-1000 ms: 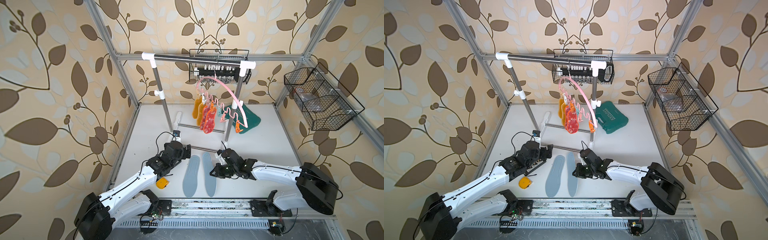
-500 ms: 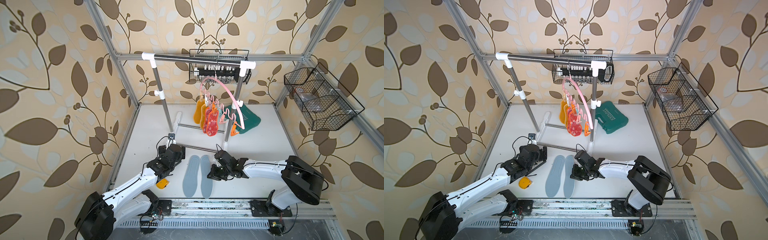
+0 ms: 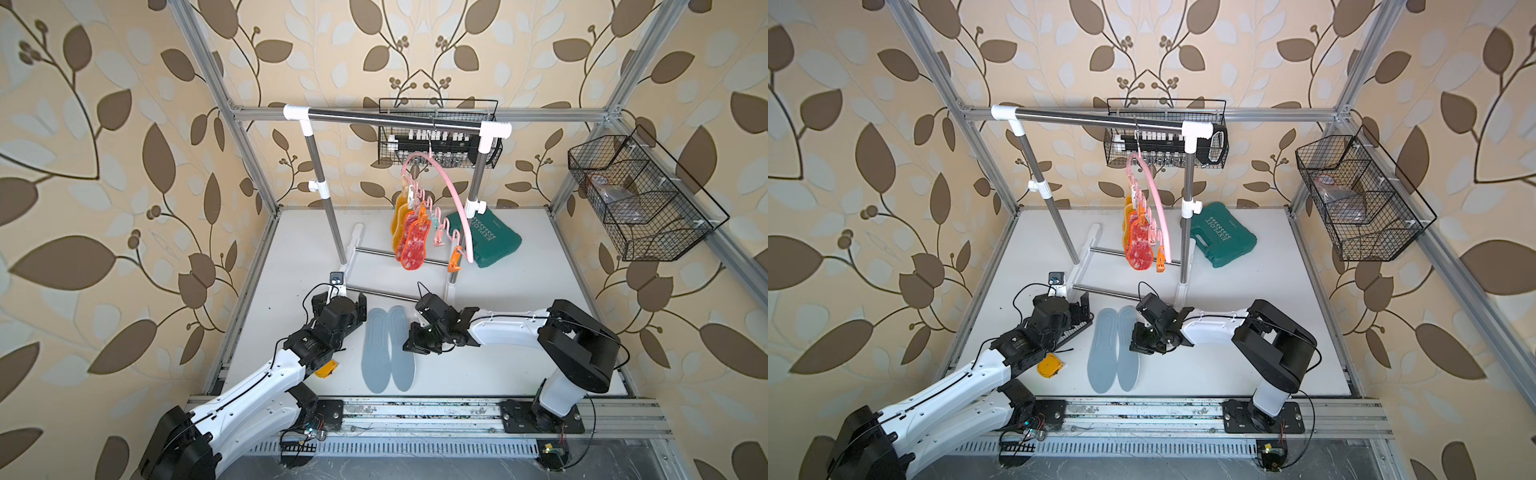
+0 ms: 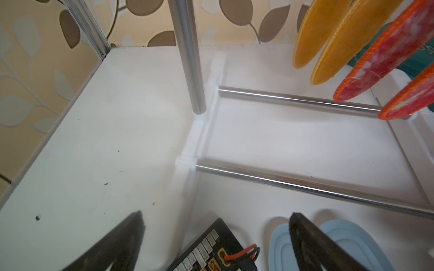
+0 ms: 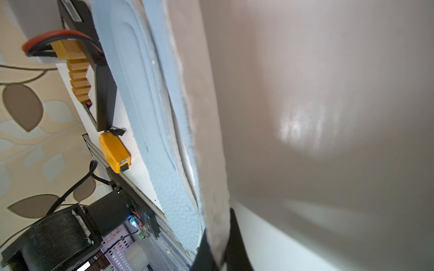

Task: Take the shoe insoles off the hanger
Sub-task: Move the insole to the center of the board, then place the insole at the center of the board.

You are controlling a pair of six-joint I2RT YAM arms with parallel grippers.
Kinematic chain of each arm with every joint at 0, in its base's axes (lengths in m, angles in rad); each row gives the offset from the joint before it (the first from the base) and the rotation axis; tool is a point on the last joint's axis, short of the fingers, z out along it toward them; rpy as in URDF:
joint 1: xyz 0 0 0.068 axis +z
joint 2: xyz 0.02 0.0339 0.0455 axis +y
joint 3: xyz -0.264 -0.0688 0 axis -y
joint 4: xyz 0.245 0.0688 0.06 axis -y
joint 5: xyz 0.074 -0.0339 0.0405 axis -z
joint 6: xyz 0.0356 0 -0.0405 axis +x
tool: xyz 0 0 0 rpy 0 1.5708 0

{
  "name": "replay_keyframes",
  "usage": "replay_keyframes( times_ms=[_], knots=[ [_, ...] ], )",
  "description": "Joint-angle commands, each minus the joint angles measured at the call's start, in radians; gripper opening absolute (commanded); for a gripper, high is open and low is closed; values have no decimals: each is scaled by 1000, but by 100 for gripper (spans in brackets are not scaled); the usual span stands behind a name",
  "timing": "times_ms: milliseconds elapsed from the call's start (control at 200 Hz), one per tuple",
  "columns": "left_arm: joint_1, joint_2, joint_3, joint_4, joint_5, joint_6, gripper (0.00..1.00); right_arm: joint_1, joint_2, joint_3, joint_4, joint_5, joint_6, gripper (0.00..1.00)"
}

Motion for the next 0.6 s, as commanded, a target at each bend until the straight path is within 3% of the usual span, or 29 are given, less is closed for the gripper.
replay_keyframes(
  times_ms=[0,340,595],
  knots=[
    [13,-16,-7,41,-4,22,99,5,-4,2,5,41,2,0],
    [14,-20,-16,62,16,32,99,5,-92,-53,-36,124,-31,0],
    [14,-21,-21,71,21,40,99,1,-30,-47,11,19,-51,2]
  ],
)
